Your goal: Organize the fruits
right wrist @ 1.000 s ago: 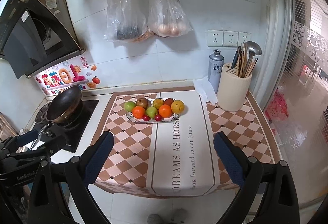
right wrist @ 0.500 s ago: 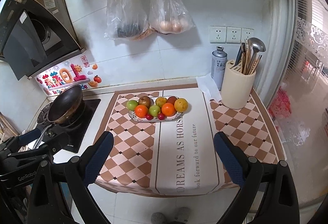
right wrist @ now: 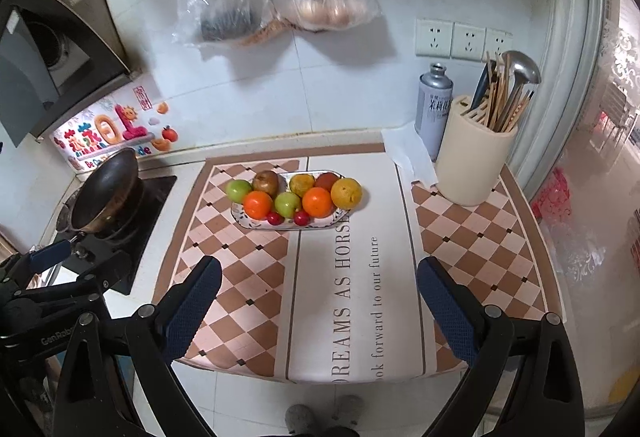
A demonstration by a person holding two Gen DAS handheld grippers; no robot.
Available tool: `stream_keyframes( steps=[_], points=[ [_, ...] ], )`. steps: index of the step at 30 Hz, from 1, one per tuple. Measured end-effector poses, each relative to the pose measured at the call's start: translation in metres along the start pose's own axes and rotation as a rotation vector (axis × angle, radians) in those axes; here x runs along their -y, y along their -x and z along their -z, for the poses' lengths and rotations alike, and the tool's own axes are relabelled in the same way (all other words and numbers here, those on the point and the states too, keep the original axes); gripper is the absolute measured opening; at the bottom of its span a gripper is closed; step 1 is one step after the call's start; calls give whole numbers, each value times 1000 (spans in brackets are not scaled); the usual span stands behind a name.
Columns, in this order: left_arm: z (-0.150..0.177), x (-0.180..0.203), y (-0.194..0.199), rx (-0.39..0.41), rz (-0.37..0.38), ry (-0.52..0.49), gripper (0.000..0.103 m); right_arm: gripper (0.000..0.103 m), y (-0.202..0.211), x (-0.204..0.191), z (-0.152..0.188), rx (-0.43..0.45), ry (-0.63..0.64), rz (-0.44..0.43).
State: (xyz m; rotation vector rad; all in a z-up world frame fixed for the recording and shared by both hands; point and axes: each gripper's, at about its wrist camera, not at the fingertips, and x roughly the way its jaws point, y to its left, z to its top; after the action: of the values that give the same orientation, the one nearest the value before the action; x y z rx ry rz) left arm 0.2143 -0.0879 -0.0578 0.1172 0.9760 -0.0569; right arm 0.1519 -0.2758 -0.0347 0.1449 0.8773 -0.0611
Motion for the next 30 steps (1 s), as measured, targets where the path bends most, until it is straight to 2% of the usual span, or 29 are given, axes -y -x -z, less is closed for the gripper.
stream_keyframes(
  steps=[12, 30],
  points=[
    [-8, 9, -49, -80, -22, 5, 96, 100, -59, 0, -5, -101, 1, 1],
    [-13, 9, -52, -74, -13, 27, 96, 100, -71, 6, -7, -115, -11, 18]
  ],
)
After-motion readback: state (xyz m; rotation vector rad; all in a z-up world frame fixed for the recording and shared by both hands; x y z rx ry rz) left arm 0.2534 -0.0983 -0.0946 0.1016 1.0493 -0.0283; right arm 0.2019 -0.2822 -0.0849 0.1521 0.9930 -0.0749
